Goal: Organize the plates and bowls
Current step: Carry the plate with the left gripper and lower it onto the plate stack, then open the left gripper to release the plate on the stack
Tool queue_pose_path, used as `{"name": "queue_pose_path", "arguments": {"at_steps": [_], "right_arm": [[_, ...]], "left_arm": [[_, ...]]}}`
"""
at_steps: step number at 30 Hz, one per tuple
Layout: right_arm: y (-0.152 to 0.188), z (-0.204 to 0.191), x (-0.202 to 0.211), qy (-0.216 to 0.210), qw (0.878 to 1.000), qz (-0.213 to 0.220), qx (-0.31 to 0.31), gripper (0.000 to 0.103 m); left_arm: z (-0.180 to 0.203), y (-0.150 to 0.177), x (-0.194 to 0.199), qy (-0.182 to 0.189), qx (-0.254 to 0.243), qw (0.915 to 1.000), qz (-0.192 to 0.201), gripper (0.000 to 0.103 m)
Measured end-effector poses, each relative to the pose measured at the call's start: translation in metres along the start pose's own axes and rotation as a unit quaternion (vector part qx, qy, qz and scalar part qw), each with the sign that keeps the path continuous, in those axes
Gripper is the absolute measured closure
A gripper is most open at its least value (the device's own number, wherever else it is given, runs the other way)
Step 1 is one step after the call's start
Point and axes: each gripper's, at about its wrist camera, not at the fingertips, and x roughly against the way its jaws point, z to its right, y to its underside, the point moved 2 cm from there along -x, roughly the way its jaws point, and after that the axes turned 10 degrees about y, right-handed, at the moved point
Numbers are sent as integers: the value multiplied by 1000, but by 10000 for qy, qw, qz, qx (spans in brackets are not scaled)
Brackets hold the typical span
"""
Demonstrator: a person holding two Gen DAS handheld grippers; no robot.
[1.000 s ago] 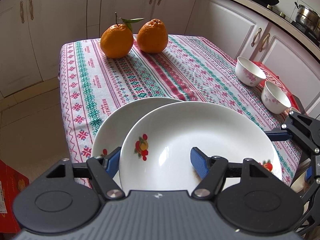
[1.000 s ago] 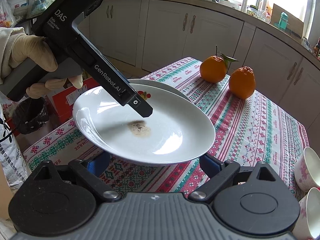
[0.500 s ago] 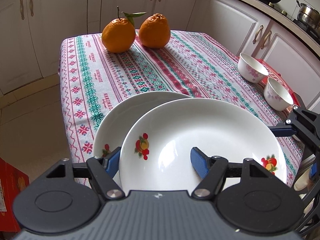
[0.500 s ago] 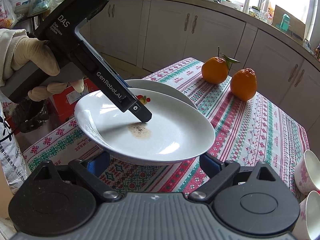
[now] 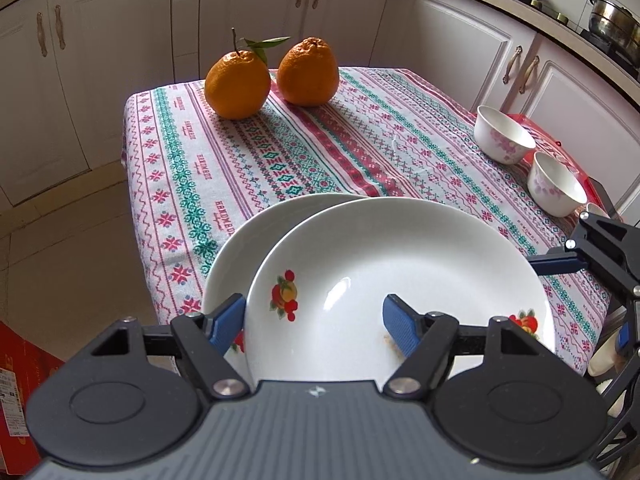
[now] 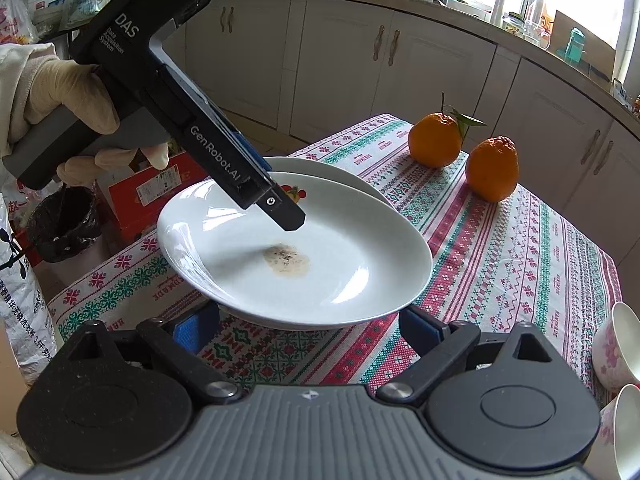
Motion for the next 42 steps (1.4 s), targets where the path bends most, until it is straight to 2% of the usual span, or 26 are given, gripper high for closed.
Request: {"name": "queue_pose_path", "arguments": {"at_steps": [12,23,30,34,38,42], "right_arm": [[-2,-2,-6,-51,10000,-28,-1,4],[-2,-2,-9,-72,10000,-25,3,0],[-5,-6,-14,-75,9999,-20,125,0],[-3,-2,-10,-84,10000,-3,21,0],[-2,7,-1,15,9999,72,-75,0],[2,19,11,141,9997,154,-147,0]], "left_arm": [[-6,-2,4,-77,-3,9999,88,26],[-3,-3,3,-166,-145,9997,105,23],[-5,-5,7,-314,-242,9991,180,16],[-6,-4,9,-282,-217,9991,234,16],[2,-4,15,-199,-271,9986,406,16],[24,-9,26,-311,-590,9956,659,16]]}}
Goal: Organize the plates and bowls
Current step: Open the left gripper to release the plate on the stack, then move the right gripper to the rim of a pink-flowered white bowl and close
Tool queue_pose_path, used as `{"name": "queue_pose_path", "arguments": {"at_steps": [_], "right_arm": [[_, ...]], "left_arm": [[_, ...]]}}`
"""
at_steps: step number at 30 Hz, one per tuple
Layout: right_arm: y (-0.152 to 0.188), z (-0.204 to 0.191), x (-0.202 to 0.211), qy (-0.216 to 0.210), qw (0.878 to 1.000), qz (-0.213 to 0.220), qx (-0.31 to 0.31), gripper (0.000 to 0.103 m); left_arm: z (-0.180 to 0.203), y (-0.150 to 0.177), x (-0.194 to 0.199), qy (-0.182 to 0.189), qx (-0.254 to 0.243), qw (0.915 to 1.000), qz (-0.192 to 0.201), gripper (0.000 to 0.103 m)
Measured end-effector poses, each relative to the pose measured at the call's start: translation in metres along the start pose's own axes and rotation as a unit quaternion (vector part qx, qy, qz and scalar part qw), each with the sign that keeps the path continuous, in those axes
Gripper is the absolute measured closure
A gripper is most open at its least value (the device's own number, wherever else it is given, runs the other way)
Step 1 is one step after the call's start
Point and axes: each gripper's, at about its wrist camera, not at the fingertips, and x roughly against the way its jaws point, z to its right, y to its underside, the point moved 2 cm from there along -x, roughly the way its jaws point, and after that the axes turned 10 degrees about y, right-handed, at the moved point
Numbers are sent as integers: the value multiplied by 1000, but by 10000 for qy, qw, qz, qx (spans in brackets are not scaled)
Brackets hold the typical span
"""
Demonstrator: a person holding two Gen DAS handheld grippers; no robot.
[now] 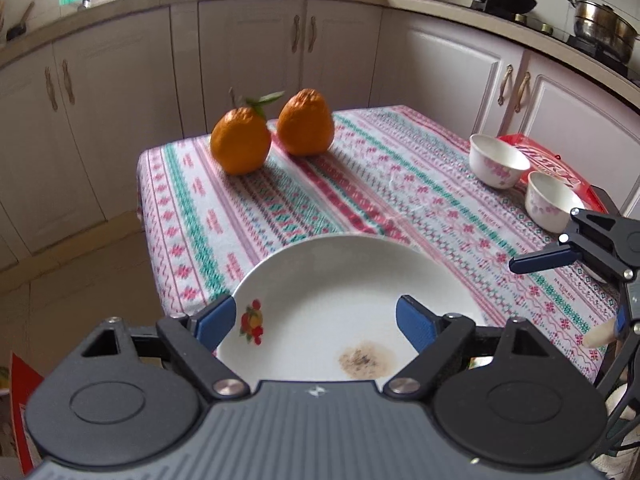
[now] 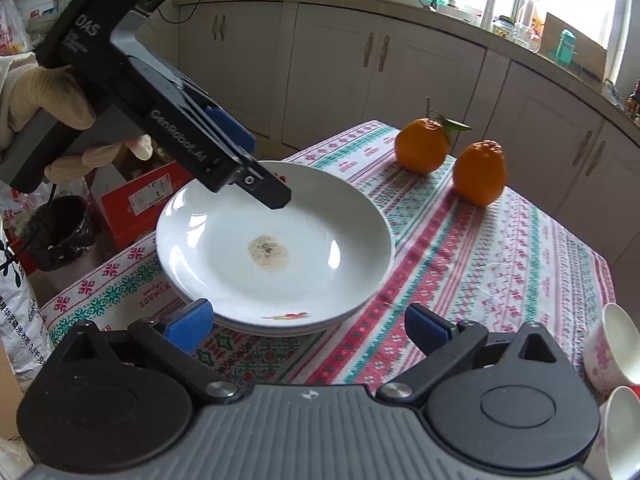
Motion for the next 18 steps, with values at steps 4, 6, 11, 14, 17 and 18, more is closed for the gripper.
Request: {"name": "queue_pose_path", "arguments": {"at_steps": [4,6,11,14,17,18], "right_arm": [[8,15,13,183,9998,40,-81,0],[13,23,20,294,9995,55,-141,0],[30,44,43,658,9975,120,-246,0],[43,58,57,964,9947,137,-326,0],[60,76,69,1178,9917,117,-504,0],[66,83,73,1235,9905,118,-590,0]], "left_arm": [[30,-11,13,-84,-453,9985,281,12],[48,-15,18,-36,-653,9971,395,10],[87,-19,18,249,-804,9951,521,6],[105,-15,9,376,-697,9953,565,6],[123,-9,-1,363,-633,9950,683,6],[129,-7,-5,394,-598,9947,733,4]]}}
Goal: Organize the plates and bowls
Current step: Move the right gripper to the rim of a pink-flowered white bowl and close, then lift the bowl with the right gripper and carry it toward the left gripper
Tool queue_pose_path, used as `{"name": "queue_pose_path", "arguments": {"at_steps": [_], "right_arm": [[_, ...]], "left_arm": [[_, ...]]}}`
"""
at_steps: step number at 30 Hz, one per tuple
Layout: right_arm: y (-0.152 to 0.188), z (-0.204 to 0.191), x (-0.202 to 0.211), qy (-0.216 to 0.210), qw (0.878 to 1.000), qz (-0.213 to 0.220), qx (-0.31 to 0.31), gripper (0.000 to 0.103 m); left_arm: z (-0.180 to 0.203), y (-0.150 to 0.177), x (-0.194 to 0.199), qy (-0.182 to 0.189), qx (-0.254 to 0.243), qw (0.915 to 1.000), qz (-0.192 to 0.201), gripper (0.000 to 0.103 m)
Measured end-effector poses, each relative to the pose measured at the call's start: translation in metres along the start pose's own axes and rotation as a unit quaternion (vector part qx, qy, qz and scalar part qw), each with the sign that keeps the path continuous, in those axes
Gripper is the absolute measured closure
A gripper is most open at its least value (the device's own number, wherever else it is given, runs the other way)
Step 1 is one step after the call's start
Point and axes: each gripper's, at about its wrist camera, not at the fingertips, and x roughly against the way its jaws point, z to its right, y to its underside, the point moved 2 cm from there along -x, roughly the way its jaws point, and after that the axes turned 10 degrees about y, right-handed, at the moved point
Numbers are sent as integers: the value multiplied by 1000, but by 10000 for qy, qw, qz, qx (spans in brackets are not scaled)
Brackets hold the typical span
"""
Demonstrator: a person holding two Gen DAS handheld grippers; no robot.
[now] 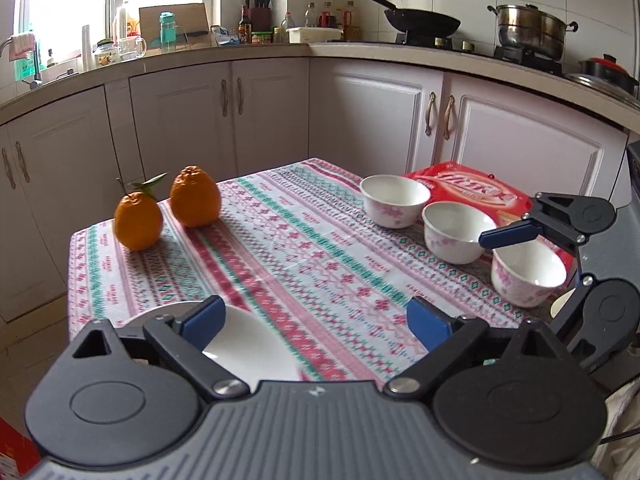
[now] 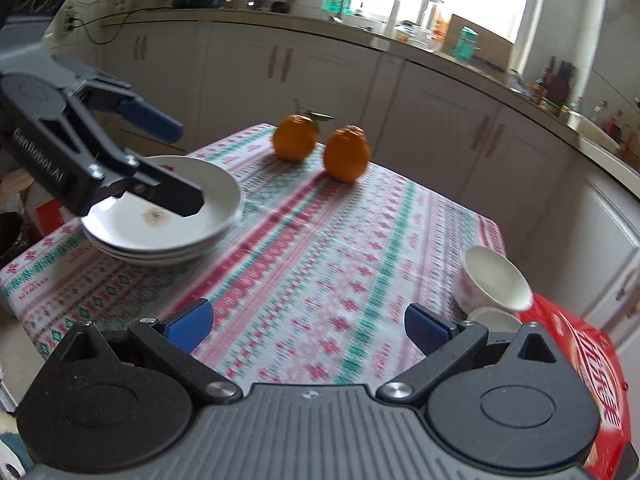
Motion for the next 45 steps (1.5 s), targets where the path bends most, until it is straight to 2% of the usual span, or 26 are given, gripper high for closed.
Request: {"name": "queue_pose_path", "arguments": {"at_steps": [5,8,12,15,23,38,45], "right_arm": [[21,36,11,175,9993,-49,-336,0],[32,55,18,321,9983,-54,-486,0],[46,77,22,495,9965,-122,-667,0],[57,92,22,618,9950,-202,-762,0],[80,127,18,695,9901,-466,-1124,0],[103,171,-4,-9,9757,-866,-2013,1],[105,176,-14,-270,9724,-980,-2101,14]], "left_arm": [[33,7,-23,356,138,9993,54,3],[54,9,-41,487,106,9987,-57,2],[75,13,-70,979,379,9939,-325,1],[87,18,-88,1014,429,9928,-479,1],[127,22,-109,993,-232,9940,-385,1],[185,27,-149,1046,-1105,9881,-245,2],[188,25,-156,1177,-1037,9873,-265,12]]}}
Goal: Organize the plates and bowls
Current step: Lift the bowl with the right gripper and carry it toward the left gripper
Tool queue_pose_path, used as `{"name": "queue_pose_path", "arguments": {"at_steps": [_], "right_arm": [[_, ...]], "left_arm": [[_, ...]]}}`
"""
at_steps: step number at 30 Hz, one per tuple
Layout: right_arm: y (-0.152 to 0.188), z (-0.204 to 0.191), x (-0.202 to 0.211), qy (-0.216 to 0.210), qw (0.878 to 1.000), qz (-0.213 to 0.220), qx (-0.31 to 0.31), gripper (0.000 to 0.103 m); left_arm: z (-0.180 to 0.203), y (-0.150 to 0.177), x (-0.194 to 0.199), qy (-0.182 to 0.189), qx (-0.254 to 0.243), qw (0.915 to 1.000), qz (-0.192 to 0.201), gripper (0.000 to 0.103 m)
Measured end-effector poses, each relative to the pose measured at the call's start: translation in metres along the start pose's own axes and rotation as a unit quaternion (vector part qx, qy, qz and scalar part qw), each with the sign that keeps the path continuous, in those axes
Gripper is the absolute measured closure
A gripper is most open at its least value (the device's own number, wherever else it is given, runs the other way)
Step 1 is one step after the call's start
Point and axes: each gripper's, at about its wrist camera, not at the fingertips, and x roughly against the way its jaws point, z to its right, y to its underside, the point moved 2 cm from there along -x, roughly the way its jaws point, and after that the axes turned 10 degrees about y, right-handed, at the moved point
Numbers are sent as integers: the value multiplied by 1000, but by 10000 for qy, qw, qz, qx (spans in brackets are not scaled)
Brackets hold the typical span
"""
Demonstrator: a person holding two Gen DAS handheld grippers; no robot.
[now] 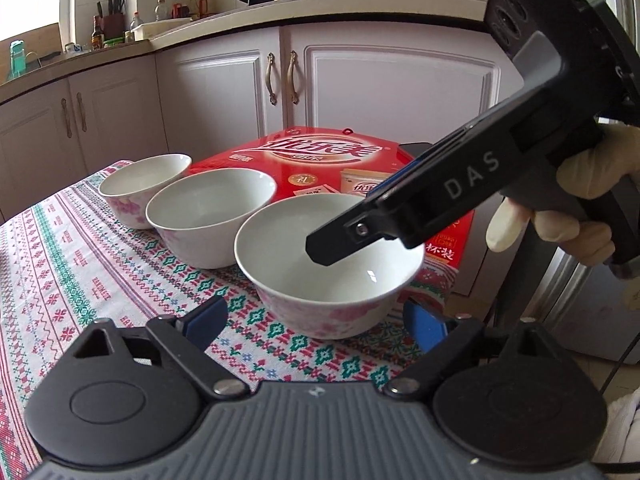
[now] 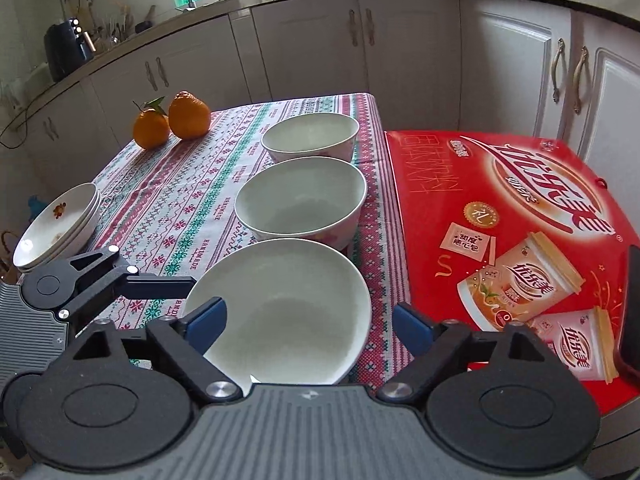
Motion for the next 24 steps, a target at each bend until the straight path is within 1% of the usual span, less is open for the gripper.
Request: {"name": "queue_pose_path", "arguments": {"at_steps": [1,3,7,9,13,24], "right_arm": [[-1,0,-1,-25,10000,-14,11,17],[-2,-1,-4,-51,10000,-50,23,19],[-3,-1,-9,-136,9998,-151,49,30],[-4,0,-11,-126,9997,-185,49,32],[-4,1,-12,-164,9996,-207,22,33],[-6,-4,-10,-150,9996,-250,35,33]], "left_arm": [[0,0,-1,23,-8,10000,1,14],[1,-1,-1,46,-9,10000,2,15],[3,-1,-3,77,-66,9999,10,17],[4,-3,-4,86,-69,9999,31,17],[4,-5,-7,99,-110,9999,25,21],[0,-4,-4,161,-3,9999,-3,21]]}}
